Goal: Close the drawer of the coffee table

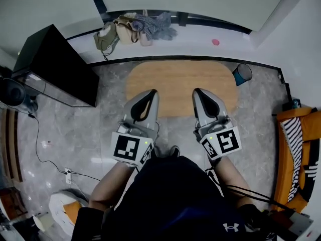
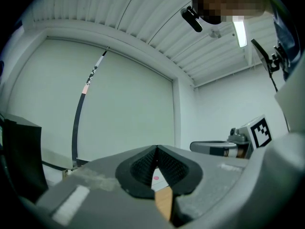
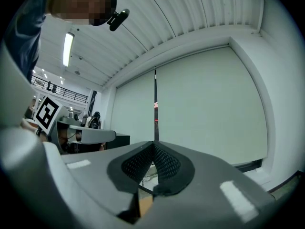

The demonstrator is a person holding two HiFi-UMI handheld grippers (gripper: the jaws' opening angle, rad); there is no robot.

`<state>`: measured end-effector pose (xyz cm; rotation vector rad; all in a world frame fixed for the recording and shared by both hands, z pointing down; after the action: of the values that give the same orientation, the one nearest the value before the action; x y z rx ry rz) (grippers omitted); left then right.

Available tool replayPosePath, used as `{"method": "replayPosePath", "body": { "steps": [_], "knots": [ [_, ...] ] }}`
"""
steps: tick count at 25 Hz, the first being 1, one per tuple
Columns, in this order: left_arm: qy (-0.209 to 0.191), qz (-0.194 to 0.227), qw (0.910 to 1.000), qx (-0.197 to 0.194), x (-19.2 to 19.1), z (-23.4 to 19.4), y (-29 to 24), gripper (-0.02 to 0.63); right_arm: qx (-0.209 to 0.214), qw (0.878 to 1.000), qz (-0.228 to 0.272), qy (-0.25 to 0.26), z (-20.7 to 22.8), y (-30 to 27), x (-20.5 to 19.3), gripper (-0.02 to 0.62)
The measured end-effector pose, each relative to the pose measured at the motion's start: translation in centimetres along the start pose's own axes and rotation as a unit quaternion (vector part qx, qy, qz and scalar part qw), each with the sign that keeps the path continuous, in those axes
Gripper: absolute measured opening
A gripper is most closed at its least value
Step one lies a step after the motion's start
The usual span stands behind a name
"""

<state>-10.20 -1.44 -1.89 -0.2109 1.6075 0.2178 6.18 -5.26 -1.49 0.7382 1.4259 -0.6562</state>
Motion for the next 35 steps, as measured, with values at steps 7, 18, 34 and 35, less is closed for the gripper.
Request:
{"method": "replayPosePath", "body": {
  "steps": [7, 18, 34, 35],
  "knots": [
    [0.007, -0.004, 0.9999, 0.005, -0.7, -0.6, 0.6, 0.002, 0.0, 1.0, -0.006, -0.002, -0.7, 0.0, -0.5, 0.0],
    [0.01, -0.007, 0.9999, 0.001, -0.9, -1.2, 1.0, 0.002, -0.005, 1.0, -0.007, -0.001, -1.6, -0.2, -0.5, 0.0],
    [0.017, -0.007, 0.9998, -0.002, -1.2, -3.2, 1.8, 0.002, -0.011, 1.0, -0.015, 0.0, -3.1, -1.2, -0.9, 0.0],
    [0.017, -0.007, 0.9998, -0.002, -1.1, -3.3, 1.9, 0.002, -0.012, 1.0, -0.015, 0.001, -3.3, -1.3, -0.9, 0.0]
  ]
}}
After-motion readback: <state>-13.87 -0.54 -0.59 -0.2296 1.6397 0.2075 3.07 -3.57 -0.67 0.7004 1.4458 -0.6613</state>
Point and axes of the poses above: the fingertips, and each gripper's own axes: y backward along the fingers, z to its right, x out of its top, the point moved 5 cm from there along y, backward along the fingers, and after that the axes turned 6 degrees about x, right-handed, at the moved point
